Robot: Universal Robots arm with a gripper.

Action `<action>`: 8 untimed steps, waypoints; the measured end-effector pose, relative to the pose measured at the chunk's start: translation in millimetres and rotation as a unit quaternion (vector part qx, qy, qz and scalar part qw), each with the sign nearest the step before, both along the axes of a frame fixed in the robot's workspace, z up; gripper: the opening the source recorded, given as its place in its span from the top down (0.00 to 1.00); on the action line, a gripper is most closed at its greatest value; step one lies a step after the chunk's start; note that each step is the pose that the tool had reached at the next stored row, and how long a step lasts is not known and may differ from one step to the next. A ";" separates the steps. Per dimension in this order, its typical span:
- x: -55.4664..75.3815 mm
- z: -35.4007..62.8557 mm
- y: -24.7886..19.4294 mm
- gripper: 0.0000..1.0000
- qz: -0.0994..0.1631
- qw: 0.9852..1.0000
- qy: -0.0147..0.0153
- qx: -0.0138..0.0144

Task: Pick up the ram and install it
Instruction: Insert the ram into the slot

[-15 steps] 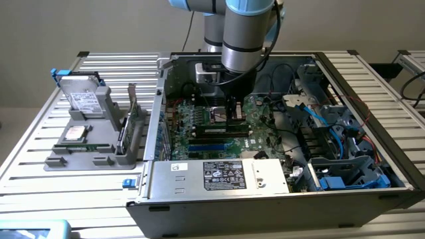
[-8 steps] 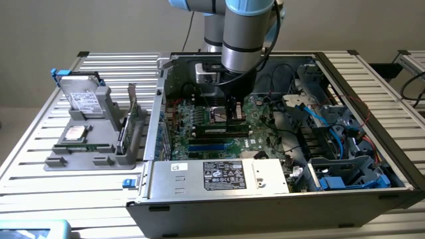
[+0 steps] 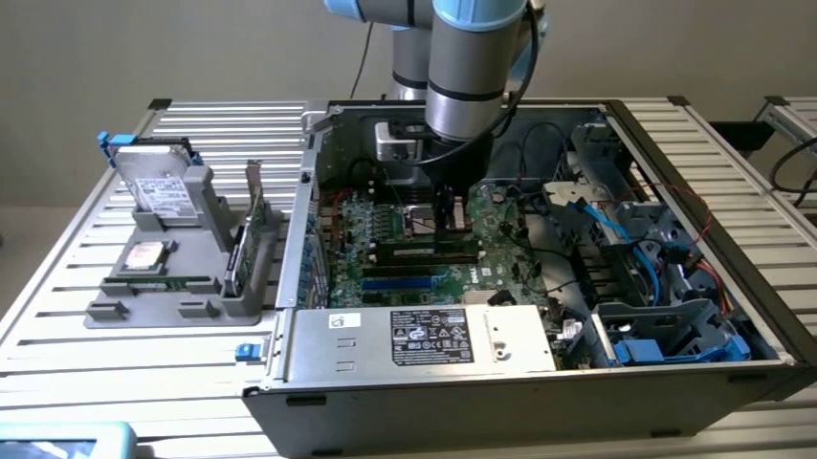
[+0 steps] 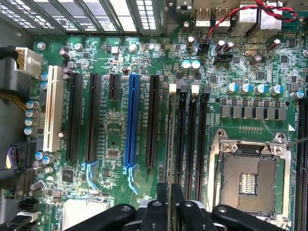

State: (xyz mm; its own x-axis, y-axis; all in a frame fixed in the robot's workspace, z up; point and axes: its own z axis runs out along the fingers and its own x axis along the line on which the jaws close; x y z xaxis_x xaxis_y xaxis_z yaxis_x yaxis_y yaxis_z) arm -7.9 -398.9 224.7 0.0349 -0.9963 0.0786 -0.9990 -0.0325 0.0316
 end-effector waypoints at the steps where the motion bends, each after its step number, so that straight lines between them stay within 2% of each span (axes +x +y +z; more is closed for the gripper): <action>1: 0.0 0.0 0.0 0.79 0.000 1.000 0.000 0.000; 2: 0.0 0.0 0.0 0.79 0.000 1.000 0.000 0.000; 3: 0.0 0.0 0.0 0.72 0.000 1.000 0.000 0.000; 8: 1.6 7.7 0.0 0.72 0.000 1.000 0.000 0.000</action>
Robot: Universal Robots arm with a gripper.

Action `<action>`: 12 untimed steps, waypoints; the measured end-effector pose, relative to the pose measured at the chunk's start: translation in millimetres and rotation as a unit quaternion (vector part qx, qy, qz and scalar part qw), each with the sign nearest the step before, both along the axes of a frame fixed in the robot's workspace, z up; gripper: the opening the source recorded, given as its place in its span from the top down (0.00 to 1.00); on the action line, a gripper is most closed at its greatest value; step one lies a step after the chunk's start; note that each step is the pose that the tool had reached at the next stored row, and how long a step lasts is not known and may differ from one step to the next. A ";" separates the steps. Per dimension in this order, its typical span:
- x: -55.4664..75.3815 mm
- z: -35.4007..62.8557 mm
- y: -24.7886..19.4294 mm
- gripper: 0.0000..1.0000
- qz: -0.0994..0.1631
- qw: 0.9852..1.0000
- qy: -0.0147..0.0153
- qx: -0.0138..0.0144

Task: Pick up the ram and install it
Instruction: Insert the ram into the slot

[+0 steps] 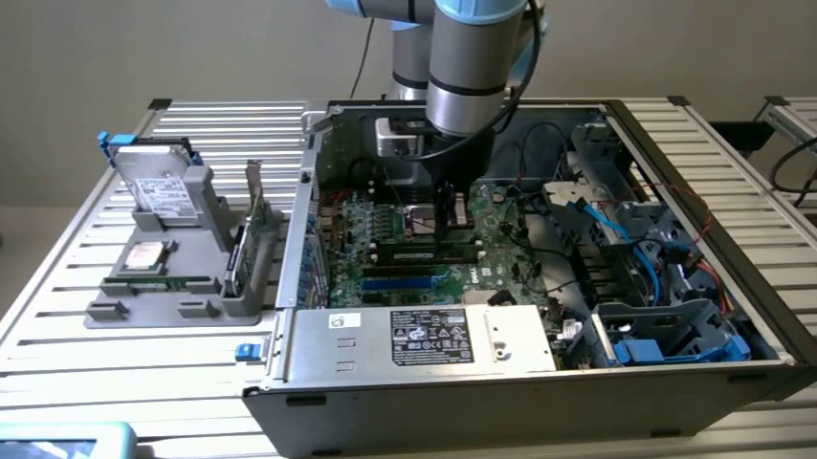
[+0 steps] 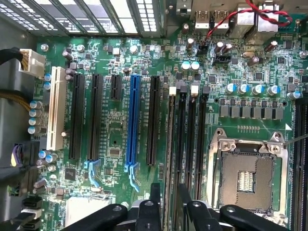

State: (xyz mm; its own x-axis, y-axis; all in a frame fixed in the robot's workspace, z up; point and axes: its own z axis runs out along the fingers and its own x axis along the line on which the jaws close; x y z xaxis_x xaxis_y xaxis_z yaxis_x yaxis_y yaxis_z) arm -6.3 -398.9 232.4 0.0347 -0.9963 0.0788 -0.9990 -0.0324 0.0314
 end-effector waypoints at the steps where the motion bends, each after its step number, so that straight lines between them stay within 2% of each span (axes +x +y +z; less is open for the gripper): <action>1: 1.0 1.9 0.0 0.72 0.000 1.000 0.000 0.000; 3: 4.4 5.2 0.0 0.72 0.000 1.000 0.000 0.000; 8: 13.5 13.1 -0.3 0.72 0.000 1.000 0.004 0.000; 10: 15.4 13.6 -0.5 0.72 0.000 1.000 0.005 0.000; 12: 15.4 13.5 -0.5 0.72 0.000 1.000 0.006 0.000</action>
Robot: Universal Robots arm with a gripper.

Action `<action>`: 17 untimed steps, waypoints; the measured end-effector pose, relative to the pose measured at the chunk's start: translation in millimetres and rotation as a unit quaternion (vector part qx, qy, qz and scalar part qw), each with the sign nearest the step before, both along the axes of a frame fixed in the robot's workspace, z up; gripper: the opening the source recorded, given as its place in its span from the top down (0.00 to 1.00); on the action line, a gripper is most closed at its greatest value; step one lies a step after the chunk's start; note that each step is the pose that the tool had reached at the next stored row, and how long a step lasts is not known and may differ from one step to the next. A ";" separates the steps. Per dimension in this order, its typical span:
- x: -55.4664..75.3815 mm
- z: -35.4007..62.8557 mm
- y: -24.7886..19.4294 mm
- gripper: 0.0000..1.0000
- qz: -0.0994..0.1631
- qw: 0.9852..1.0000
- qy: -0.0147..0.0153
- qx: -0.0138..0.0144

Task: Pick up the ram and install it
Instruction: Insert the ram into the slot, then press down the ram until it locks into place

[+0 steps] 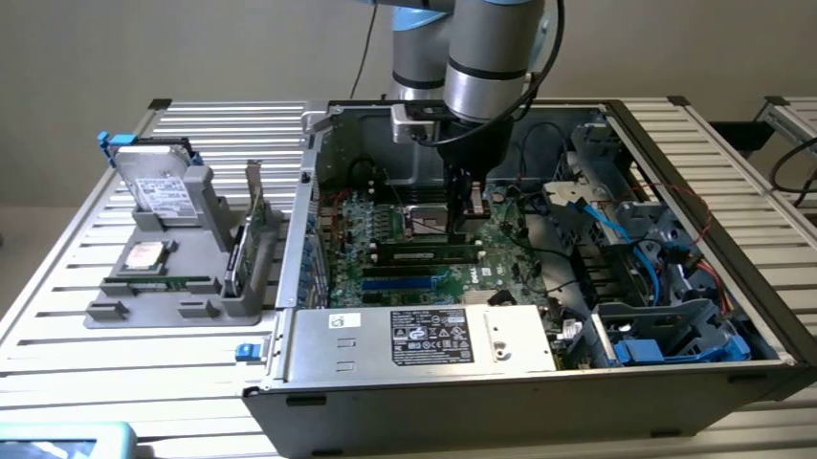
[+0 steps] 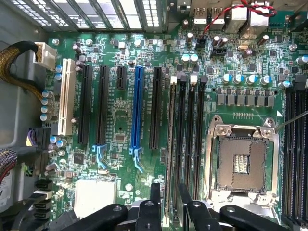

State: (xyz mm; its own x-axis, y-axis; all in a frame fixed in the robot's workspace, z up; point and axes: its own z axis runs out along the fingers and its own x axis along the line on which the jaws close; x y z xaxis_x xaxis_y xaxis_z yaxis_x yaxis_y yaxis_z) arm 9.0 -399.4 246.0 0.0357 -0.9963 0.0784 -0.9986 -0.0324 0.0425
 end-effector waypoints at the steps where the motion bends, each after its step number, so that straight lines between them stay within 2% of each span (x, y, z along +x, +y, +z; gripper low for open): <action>1: 0.0 0.0 0.0 0.72 0.000 1.000 0.000 0.000; 9: 0.0 0.1 0.0 0.72 0.000 1.000 0.000 0.000; 10: 0.0 0.1 0.0 0.81 0.000 1.000 0.000 0.000; 11: 0.0 0.1 0.0 0.81 0.000 1.000 0.000 0.000; 13: 0.0 0.1 -0.1 0.89 0.000 1.000 0.000 0.000; 17: 0.0 0.0 -0.1 0.89 0.000 1.000 0.000 0.000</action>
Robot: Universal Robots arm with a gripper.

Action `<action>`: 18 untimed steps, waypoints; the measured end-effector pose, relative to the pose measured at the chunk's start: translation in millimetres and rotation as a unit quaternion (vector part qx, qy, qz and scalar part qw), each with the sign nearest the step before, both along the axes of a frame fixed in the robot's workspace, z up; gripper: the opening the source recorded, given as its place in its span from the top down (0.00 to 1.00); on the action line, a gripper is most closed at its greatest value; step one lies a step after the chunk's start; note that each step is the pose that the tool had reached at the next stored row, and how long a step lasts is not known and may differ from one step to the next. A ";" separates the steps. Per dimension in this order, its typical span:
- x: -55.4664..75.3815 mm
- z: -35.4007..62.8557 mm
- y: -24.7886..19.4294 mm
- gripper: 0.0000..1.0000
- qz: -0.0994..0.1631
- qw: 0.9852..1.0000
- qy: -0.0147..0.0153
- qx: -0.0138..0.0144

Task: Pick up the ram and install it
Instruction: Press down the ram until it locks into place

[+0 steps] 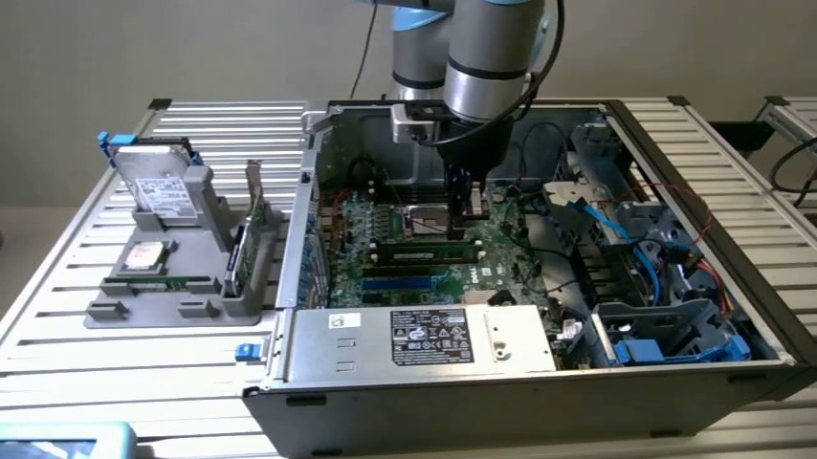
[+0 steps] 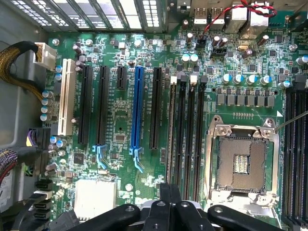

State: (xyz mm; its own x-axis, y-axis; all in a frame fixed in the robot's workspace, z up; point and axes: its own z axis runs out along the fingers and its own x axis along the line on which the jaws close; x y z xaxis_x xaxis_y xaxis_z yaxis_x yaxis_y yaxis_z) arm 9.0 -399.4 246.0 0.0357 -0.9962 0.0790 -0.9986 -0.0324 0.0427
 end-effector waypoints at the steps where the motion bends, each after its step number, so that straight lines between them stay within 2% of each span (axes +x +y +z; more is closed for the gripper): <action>1: 0.0 -0.2 0.4 0.89 0.000 1.000 0.000 -0.001; 3: 0.0 -0.6 2.6 0.89 0.000 1.000 -0.003 -0.007; 6: 0.1 -1.0 5.6 0.89 0.000 1.000 -0.009 -0.015; 8: 1.2 -1.6 6.3 0.89 -0.001 1.000 -0.011 -0.019; 11: 3.1 -2.6 6.3 0.89 -0.002 1.000 -0.012 -0.029; 13: 3.3 -4.7 6.4 0.89 -0.003 1.000 -0.013 -0.029; 15: 3.4 -6.4 6.3 0.89 -0.003 1.000 -0.013 -0.025; 17: 3.4 -8.0 6.4 0.89 -0.004 1.000 -0.014 -0.019; 18: 3.4 -8.4 6.4 0.89 -0.005 1.000 -0.014 -0.017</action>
